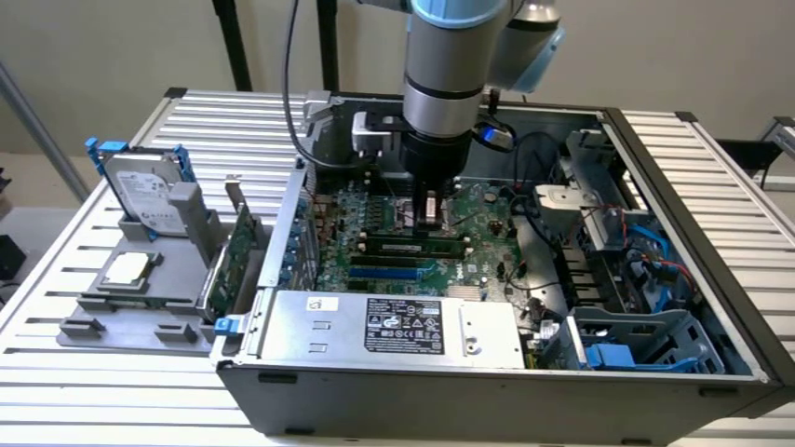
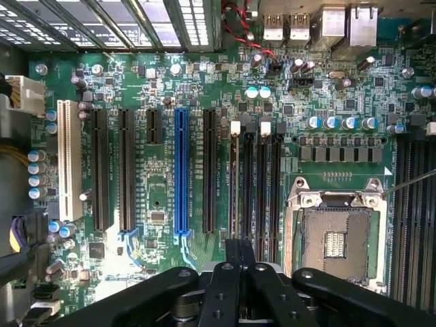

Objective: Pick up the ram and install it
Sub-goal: 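Press down the ram until it locks into place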

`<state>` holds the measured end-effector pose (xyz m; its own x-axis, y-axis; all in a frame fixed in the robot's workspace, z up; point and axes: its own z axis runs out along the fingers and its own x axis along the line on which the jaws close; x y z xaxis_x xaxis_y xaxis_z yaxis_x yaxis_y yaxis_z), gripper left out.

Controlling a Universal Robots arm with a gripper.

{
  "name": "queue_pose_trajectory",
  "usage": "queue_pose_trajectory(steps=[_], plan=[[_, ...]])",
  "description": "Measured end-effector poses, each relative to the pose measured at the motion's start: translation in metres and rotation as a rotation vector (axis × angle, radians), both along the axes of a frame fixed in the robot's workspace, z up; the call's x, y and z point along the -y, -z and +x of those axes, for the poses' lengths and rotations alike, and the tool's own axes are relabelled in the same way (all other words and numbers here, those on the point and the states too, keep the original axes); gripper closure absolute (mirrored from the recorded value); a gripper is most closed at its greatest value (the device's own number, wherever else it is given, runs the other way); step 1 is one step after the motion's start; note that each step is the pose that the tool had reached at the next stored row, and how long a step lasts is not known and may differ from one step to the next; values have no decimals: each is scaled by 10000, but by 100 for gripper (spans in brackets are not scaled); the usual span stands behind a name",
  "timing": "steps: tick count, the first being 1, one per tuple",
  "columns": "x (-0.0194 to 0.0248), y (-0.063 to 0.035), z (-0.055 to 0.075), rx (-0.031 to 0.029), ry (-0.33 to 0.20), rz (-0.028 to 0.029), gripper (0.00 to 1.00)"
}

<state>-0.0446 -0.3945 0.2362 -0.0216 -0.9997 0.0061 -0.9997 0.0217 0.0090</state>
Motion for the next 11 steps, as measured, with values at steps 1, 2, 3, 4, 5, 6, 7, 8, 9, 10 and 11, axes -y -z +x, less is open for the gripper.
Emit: queue_pose_trajectory(steps=[1, 2, 3, 4, 5, 6, 7, 8, 9, 10, 11], plan=[[-1, 18, 0, 1, 0, 0, 89], [-2, 36, 0, 0, 0, 0, 89], [-2, 53, 0, -2, -1, -4, 89], [-1, 68, 0, -5, -1, -13, 89], [-2, 87, 0, -5, 0, -8, 89], [-1, 104, -1, -8, -1, -15, 89], [-1, 118, -1, -10, -1, -18, 89], [-1, 123, -1, -11, 0, -13, 89], [0, 121, -2, -17, 0, -12, 89], [-1, 104, 0, -34, -2, -12, 89], [-5, 80, 1, -50, -1, 9, 89]])
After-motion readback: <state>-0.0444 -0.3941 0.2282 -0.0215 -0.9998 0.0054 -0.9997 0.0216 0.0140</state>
